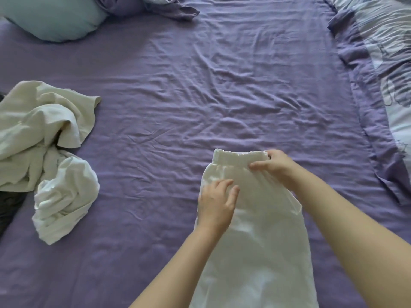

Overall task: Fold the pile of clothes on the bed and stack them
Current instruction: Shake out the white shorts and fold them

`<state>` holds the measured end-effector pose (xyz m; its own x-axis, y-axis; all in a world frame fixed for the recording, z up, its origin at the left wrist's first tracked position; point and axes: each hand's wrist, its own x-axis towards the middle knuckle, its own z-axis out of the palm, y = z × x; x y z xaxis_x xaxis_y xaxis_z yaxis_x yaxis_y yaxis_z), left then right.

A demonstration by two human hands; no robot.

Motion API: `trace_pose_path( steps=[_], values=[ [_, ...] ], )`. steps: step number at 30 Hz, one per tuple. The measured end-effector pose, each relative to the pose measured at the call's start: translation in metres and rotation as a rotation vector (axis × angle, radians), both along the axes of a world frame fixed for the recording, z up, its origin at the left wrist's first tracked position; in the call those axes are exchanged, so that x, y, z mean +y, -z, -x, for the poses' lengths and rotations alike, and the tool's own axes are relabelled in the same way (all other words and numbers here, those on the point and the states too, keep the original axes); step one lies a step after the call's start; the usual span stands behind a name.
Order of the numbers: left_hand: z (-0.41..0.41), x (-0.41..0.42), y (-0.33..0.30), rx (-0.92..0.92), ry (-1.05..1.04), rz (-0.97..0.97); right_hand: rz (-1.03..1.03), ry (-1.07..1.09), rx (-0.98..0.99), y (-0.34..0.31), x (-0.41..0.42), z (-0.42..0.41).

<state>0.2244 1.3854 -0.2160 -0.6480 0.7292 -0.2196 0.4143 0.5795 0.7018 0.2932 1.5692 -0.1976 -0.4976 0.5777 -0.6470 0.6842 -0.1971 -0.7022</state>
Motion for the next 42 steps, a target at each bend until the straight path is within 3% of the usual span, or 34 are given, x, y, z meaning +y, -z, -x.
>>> trace_pose_path(
  steps=[2, 4, 10, 14, 18, 23, 26, 28, 31, 33, 37, 40, 42],
  values=[
    [-0.006, -0.01, -0.019, -0.472, -0.29, -0.12, -0.036, -0.091, 0.061, -0.021, -0.01, -0.008],
    [-0.007, -0.018, -0.035, -0.803, -0.518, -0.176, -0.128, -0.17, 0.076, -0.04, -0.023, -0.022],
    [-0.008, -0.051, -0.076, -1.189, -0.744, -0.183, -0.594, -0.675, 0.024, -0.071, -0.088, -0.09],
    [-0.019, -0.077, -0.085, -1.273, -0.723, -0.001, -0.878, -0.704, 0.086, -0.067, -0.139, -0.139],
    [-0.049, -0.1, -0.077, -1.116, -0.512, 0.129, -0.943, -0.573, 0.097, -0.041, -0.177, -0.17],
    [-0.078, -0.129, -0.063, -0.924, -0.463, 0.005, -0.879, -0.479, 0.093, -0.018, -0.208, -0.194],
    [-0.091, -0.152, -0.054, -0.832, -0.454, 0.06, -0.823, -0.533, 0.112, -0.015, -0.22, -0.205],
    [-0.102, -0.164, -0.046, -0.787, -0.458, 0.109, -0.719, -0.536, 0.113, -0.01, -0.228, -0.212],
    [-0.115, -0.173, -0.038, -0.707, -0.438, 0.146, -0.402, -0.411, 0.076, 0.0, -0.235, -0.22],
    [-0.12, -0.175, -0.033, -0.516, -0.353, 0.198, -0.343, -0.303, 0.018, 0.001, -0.239, -0.215],
    [-0.122, -0.161, -0.024, 0.112, 0.021, 0.295, -0.679, -0.149, 0.002, -0.007, -0.24, -0.179],
    [-0.112, -0.137, -0.012, 0.309, 0.336, 0.261, -0.886, -0.262, -0.014, -0.002, -0.232, -0.151],
    [-0.103, -0.125, -0.001, 0.348, 0.509, 0.379, -0.825, -0.403, -0.139, 0.008, -0.223, -0.142]
  ],
)
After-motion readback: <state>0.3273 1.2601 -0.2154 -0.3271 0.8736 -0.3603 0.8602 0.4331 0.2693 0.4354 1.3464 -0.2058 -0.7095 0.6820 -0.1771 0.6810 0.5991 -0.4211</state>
